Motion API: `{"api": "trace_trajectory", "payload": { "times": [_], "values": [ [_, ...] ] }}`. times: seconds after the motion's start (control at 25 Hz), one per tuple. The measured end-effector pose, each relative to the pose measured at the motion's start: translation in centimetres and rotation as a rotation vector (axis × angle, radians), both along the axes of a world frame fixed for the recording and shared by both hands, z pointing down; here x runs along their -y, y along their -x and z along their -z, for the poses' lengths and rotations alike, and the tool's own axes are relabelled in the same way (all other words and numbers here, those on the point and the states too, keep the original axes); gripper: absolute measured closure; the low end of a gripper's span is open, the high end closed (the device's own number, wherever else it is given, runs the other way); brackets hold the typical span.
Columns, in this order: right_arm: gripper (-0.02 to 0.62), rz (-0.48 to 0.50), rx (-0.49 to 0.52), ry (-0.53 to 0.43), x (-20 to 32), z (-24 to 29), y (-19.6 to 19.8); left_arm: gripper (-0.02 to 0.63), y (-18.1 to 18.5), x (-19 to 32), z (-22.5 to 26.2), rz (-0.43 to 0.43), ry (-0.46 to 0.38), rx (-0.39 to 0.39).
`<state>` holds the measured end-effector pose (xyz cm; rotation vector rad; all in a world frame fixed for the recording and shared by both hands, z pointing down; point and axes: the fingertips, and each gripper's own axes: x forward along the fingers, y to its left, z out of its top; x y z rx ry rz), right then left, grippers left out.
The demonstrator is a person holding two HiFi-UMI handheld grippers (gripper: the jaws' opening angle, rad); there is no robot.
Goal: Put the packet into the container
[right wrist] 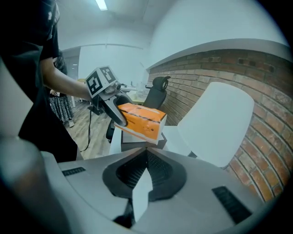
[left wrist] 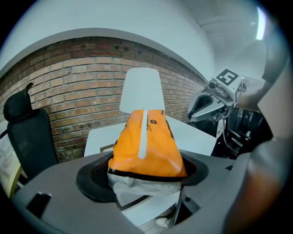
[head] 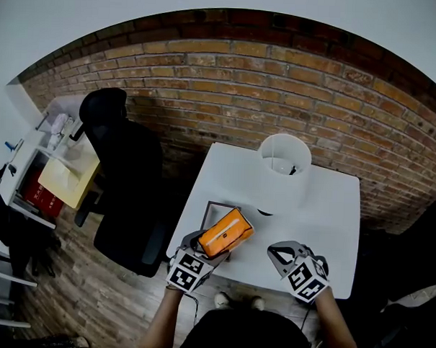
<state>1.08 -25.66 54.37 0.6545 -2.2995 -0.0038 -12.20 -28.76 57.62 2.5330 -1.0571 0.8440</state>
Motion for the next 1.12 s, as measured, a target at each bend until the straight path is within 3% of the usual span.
{"api": "trace_trajectory", "payload": {
  "times": [0.24, 0.6, 0.8, 1.12],
  "values": [
    [0.591, -0.075, 0.071, -0.024, 0.4, 0.3, 0.5, 0.225, 1.6, 1.1, -1.6, 0.199, 0.009, 0.009],
    [0.591, -0.056, 0.086, 0.0, -0.6, -0.5, 1.6, 0.225, 3.2, 2.3, -4.4, 0.424, 0.087, -0.012],
    [0.591, -0.056, 0.089, 0.018, -1.3, -1.1, 1.8, 0.225, 3.0, 2.9, -5.4, 0.498, 0.109, 0.017],
    [0.591, -0.073, 0.076, 0.051, -1.9, -2.1, 1.4, 0.225, 2.3, 4.1, -6.2, 0.53, 0.074, 0.041]
  ]
}}
